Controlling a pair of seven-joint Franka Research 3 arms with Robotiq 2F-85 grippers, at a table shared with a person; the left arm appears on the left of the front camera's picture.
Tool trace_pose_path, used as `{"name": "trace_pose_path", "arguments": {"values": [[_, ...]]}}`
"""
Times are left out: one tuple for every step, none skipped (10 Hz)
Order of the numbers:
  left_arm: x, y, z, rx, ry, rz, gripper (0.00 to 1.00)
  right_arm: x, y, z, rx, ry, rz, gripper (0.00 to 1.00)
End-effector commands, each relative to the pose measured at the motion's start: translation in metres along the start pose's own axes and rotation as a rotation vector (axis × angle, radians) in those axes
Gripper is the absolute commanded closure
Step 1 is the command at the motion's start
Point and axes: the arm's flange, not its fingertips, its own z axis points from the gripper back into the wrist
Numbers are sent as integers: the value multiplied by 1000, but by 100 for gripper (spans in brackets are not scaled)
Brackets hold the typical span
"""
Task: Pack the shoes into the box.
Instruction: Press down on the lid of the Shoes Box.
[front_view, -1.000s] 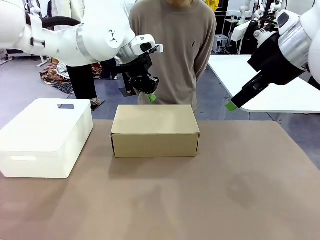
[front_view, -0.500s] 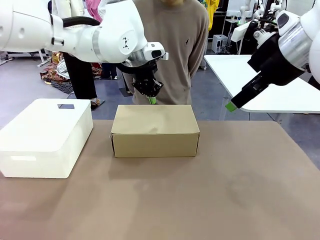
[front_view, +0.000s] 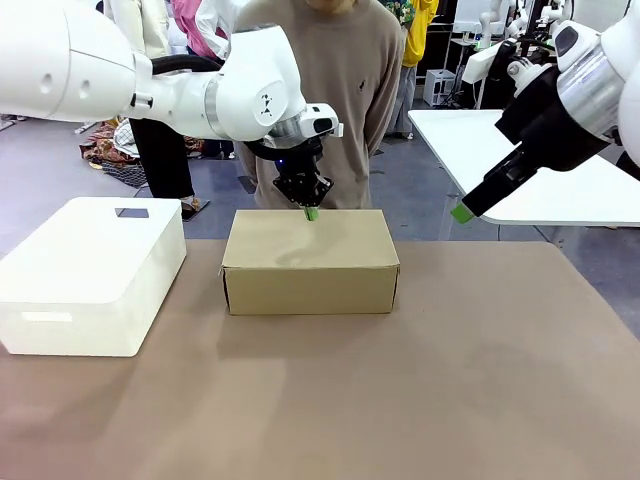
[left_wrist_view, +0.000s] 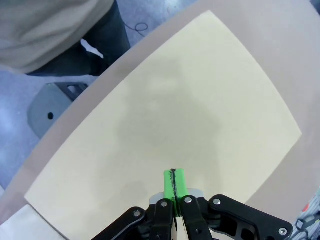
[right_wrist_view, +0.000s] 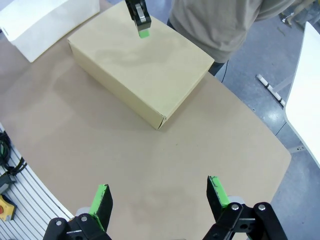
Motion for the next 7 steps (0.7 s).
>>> {"name": "trace_pose_path", "arguments": {"values": [[5, 3, -8, 59, -2, 29, 100, 1, 0, 1, -8, 0, 1, 0], [5, 5, -16, 61, -7, 27, 100, 1, 0, 1, -8, 0, 1, 0], [5, 7, -23, 63, -17, 20, 100, 1, 0, 1, -8, 0, 1, 0], [5, 9, -27, 64, -26, 17, 100, 1, 0, 1, -8, 0, 1, 0], [4, 10, -33, 64, -20, 21, 100, 1, 0, 1, -8, 0, 1, 0], [4, 11, -35, 63, -21, 22, 100, 1, 0, 1, -8, 0, 1, 0], [4, 11, -37, 61, -16, 24, 100, 1, 0, 1, -8, 0, 1, 0]]}}
